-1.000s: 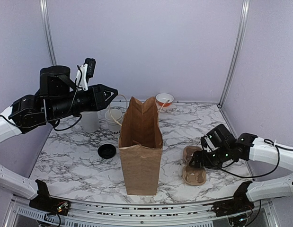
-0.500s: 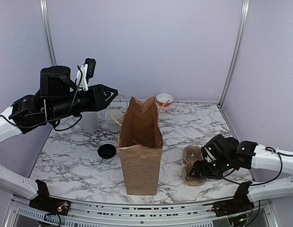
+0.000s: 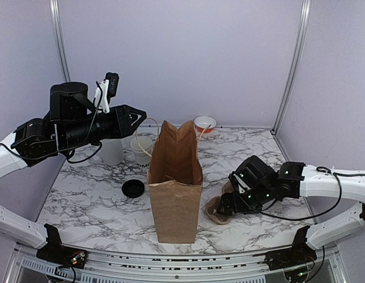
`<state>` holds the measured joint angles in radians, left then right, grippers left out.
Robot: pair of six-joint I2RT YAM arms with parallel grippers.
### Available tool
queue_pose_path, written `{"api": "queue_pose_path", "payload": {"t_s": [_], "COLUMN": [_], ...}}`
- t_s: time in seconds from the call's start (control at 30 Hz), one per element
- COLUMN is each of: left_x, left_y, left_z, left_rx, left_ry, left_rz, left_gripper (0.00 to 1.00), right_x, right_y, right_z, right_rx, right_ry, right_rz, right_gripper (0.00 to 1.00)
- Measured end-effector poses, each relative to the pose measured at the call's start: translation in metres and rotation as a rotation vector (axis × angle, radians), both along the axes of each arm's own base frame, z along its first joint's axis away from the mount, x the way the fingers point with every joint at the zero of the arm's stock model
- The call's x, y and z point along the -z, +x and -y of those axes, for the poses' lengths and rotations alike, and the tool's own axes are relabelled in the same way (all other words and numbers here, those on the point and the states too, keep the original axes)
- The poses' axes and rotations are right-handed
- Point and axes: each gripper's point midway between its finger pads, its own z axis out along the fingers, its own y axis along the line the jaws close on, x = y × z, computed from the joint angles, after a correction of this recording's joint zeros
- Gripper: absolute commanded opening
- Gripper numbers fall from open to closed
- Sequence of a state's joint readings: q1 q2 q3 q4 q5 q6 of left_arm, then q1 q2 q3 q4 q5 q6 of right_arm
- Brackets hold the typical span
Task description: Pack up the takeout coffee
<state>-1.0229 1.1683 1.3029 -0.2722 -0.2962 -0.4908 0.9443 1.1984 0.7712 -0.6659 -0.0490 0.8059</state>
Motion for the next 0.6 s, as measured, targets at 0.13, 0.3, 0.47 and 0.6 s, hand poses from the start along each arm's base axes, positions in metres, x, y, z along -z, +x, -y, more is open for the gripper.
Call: {"api": "queue_pose_path", "payload": {"t_s": [0.13,0.3,0.47,0.6], "left_x": [0.0,0.0,0.0,0.0], "left_y": [0.0,0.0,0.0,0.0], "left_z": [0.0,0.0,0.0,0.0], "left_rx": [-0.002,-0.003,-0.004,-0.003], "left_ry": [0.0,0.0,-0.001,-0.005], "left_rz": [0.0,0.0,0.0,-0.003], "left_gripper": [0.36,0.36,0.36,0.36], "right_x": [-0.012,-0.023,-0.01,0.0], "right_y": [0.01,0.024,0.053,0.071], "right_z": [0.014,0.016,0.018,0.026], "right_rx": [-0.024,-0.133,-0.236,-0.33], "right_ry": [-0.055,-0.122,-0.227,-0.306], "right_rz": [0.05,0.136,0.197,0.251], "right_gripper": [0.84,0.72,0.7,0.71]}}
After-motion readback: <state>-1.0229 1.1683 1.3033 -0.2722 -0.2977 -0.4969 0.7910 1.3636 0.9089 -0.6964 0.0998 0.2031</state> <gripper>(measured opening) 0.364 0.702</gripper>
